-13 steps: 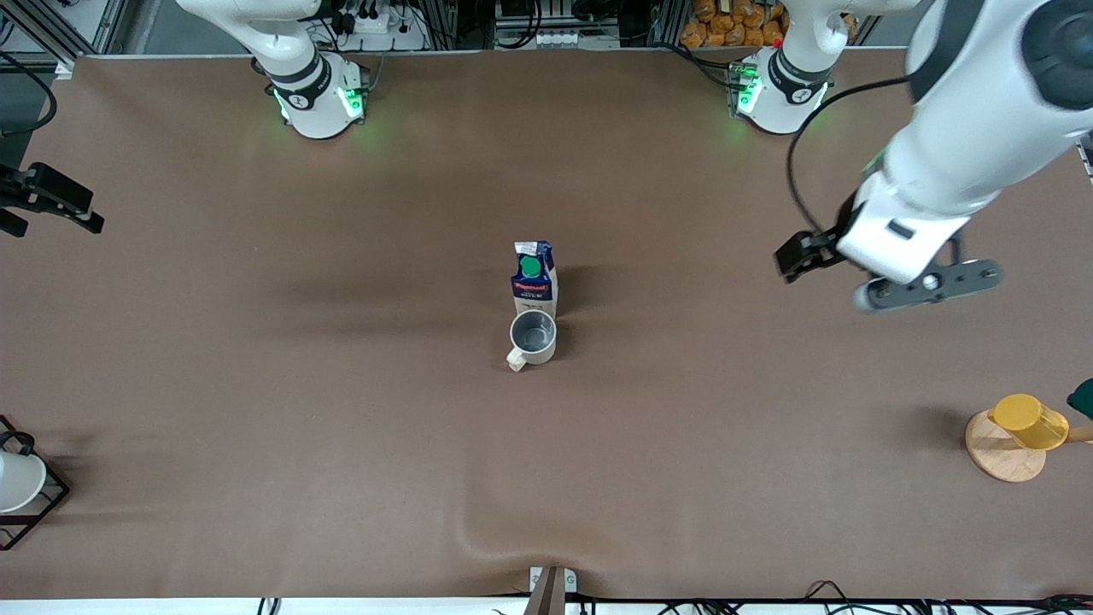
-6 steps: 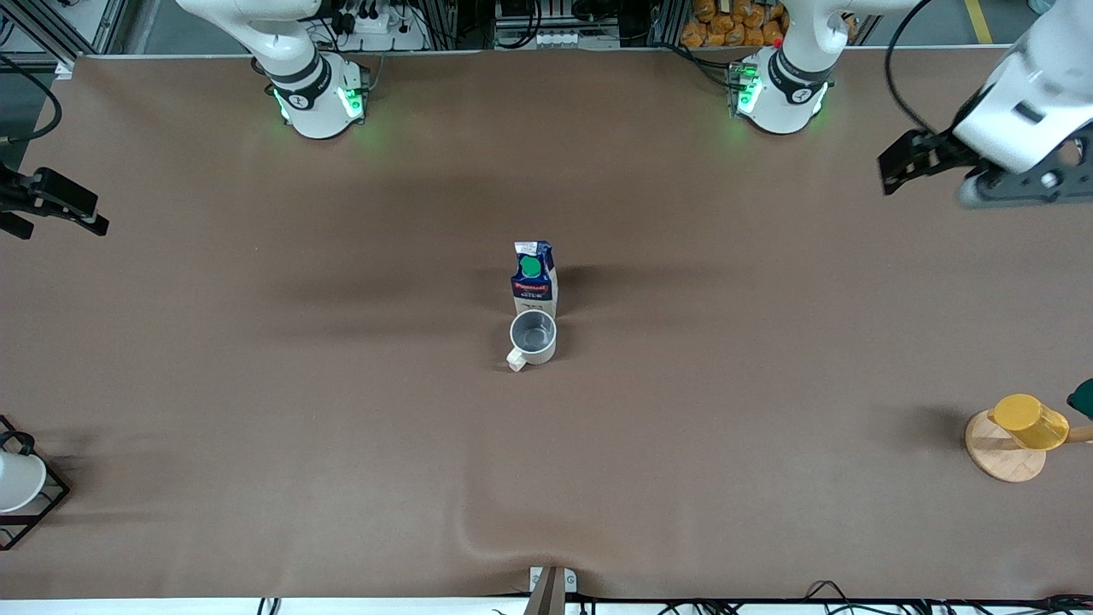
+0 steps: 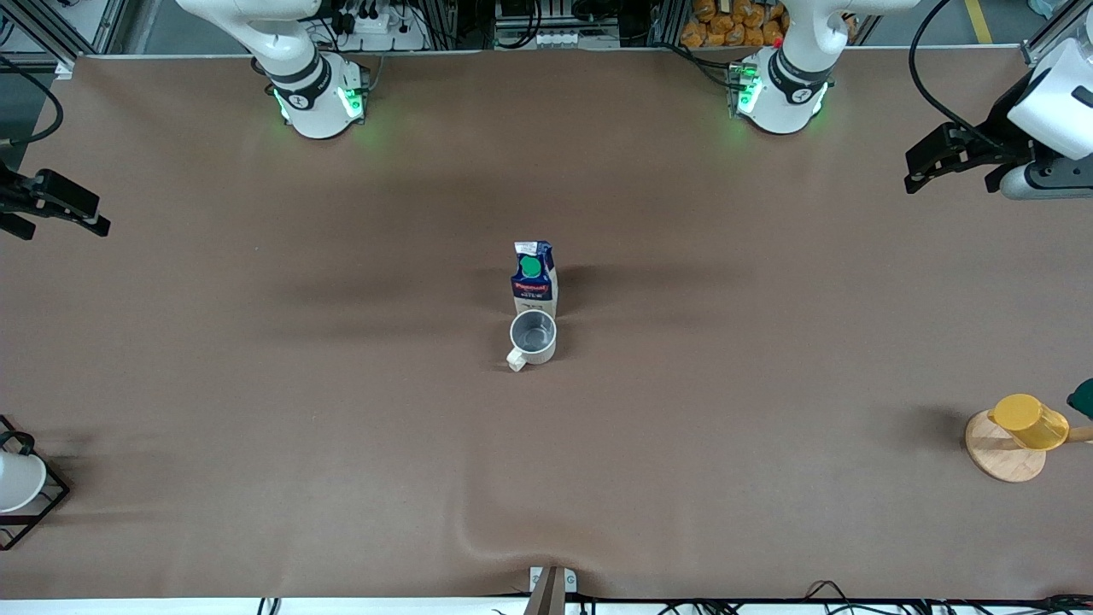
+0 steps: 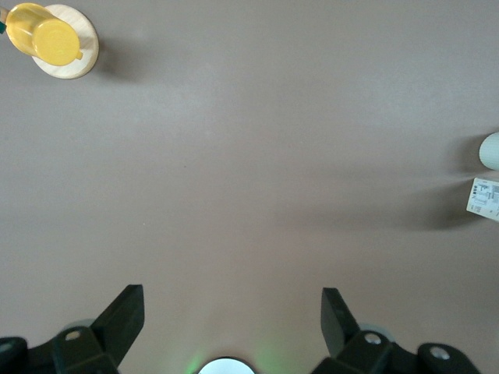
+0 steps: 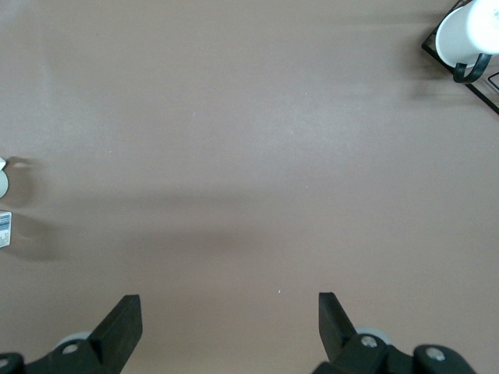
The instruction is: Place milk next to cup
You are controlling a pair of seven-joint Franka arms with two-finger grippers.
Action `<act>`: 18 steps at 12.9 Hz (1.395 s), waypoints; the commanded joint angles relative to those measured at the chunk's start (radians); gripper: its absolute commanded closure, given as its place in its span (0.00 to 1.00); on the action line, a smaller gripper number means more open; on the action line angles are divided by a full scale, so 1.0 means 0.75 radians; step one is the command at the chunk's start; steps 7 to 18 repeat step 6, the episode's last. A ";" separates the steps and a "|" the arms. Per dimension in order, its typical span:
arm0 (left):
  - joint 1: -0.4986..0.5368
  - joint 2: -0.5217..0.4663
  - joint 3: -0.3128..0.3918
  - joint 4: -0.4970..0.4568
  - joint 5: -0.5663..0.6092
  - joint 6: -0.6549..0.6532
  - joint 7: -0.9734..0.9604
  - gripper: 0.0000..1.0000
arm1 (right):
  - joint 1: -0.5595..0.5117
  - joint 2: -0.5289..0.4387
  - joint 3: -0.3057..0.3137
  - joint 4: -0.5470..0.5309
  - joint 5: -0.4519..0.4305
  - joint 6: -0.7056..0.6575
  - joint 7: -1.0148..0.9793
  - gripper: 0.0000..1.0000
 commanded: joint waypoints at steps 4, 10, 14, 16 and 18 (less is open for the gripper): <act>-0.006 0.012 -0.001 0.007 -0.024 0.014 0.020 0.00 | 0.002 0.015 0.001 0.030 -0.020 -0.024 0.023 0.00; -0.008 0.015 -0.001 0.009 -0.030 0.014 0.020 0.00 | 0.008 0.015 0.001 0.030 -0.020 -0.024 0.029 0.00; -0.008 0.015 -0.001 0.009 -0.030 0.014 0.020 0.00 | 0.008 0.015 0.001 0.030 -0.020 -0.024 0.029 0.00; -0.008 0.015 -0.001 0.009 -0.030 0.014 0.020 0.00 | 0.008 0.015 0.001 0.030 -0.020 -0.024 0.029 0.00; -0.008 0.015 -0.001 0.009 -0.030 0.014 0.020 0.00 | 0.008 0.015 0.001 0.030 -0.020 -0.024 0.029 0.00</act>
